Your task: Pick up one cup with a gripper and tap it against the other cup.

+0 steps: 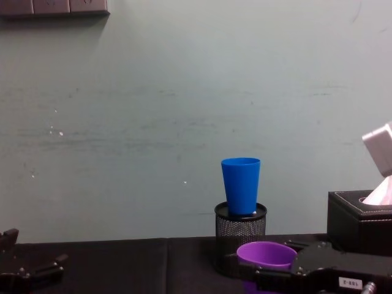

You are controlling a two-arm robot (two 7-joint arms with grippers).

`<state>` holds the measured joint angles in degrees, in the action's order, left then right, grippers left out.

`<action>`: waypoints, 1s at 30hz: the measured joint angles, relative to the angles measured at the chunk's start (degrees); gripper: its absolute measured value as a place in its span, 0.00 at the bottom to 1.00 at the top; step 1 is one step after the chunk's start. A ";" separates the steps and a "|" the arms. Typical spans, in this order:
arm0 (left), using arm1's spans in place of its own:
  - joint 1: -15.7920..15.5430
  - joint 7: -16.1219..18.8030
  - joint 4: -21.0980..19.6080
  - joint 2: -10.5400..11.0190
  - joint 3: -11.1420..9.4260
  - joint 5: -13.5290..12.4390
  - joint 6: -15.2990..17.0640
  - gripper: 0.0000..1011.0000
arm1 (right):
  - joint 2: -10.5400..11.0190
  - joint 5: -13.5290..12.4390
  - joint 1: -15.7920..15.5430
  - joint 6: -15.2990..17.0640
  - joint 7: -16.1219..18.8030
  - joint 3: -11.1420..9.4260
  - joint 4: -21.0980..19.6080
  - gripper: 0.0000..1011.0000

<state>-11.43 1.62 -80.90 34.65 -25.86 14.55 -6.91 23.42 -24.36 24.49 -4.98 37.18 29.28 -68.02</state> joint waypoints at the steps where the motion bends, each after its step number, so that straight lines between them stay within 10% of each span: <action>1: 0.00 0.00 0.00 0.00 0.00 0.00 0.00 0.99 | -0.13 -0.02 0.02 -0.10 0.12 0.00 0.30 0.73; 30: 0.00 0.00 0.00 0.00 0.00 0.00 0.00 0.99 | -1.28 -0.35 0.88 0.26 2.22 0.40 4.05 0.73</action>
<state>-11.43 1.62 -80.90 34.65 -25.86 14.55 -6.91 22.14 -24.71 25.37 -4.73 39.40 29.68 -63.97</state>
